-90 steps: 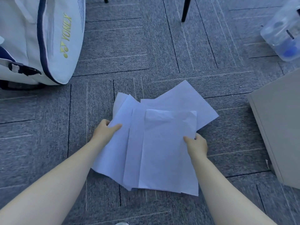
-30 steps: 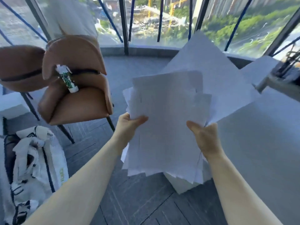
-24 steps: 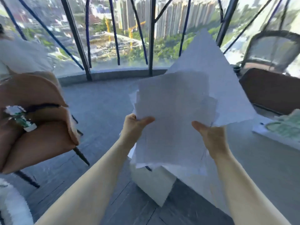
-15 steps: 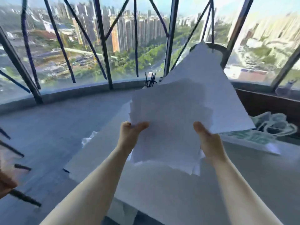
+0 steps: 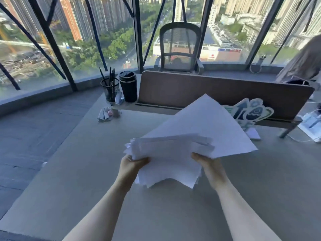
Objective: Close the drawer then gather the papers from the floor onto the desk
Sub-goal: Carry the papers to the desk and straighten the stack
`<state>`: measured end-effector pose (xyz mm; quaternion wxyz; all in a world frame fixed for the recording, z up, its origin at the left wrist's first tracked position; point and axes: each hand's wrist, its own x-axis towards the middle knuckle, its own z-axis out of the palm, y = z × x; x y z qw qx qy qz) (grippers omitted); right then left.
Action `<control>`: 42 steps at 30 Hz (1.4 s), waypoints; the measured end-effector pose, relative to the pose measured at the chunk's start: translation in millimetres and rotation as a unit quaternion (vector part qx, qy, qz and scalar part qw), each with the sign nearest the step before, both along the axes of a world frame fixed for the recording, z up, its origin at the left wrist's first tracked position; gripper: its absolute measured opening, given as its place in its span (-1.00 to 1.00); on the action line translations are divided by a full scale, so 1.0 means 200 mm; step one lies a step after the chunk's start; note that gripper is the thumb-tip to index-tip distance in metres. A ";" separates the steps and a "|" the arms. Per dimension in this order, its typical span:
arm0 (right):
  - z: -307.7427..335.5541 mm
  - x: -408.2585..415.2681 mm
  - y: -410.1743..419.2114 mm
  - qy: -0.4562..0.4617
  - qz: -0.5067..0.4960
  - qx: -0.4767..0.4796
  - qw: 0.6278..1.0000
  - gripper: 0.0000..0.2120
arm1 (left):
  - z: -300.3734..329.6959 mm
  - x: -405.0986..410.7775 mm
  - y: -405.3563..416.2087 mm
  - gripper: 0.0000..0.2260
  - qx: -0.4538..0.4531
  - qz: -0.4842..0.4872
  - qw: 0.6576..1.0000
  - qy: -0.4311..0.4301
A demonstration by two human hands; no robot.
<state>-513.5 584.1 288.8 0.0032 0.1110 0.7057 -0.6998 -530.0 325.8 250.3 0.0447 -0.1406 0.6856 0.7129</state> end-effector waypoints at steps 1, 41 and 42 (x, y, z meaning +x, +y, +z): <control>0.01 -0.02 0.00 0.010 -0.011 -0.018 1.000 -0.79 | -0.01 -0.02 0.00 -0.78 -0.003 -0.013 1.000 -0.006; -0.01 -0.33 -0.04 -0.007 -0.086 0.017 0.996 -0.79 | 0.15 -0.35 -0.04 -0.79 0.095 -0.098 0.990 -0.026; -0.01 -0.34 -0.04 -0.007 -0.086 0.016 0.996 -0.78 | 0.15 -0.36 -0.03 -0.77 0.085 -0.100 0.991 -0.022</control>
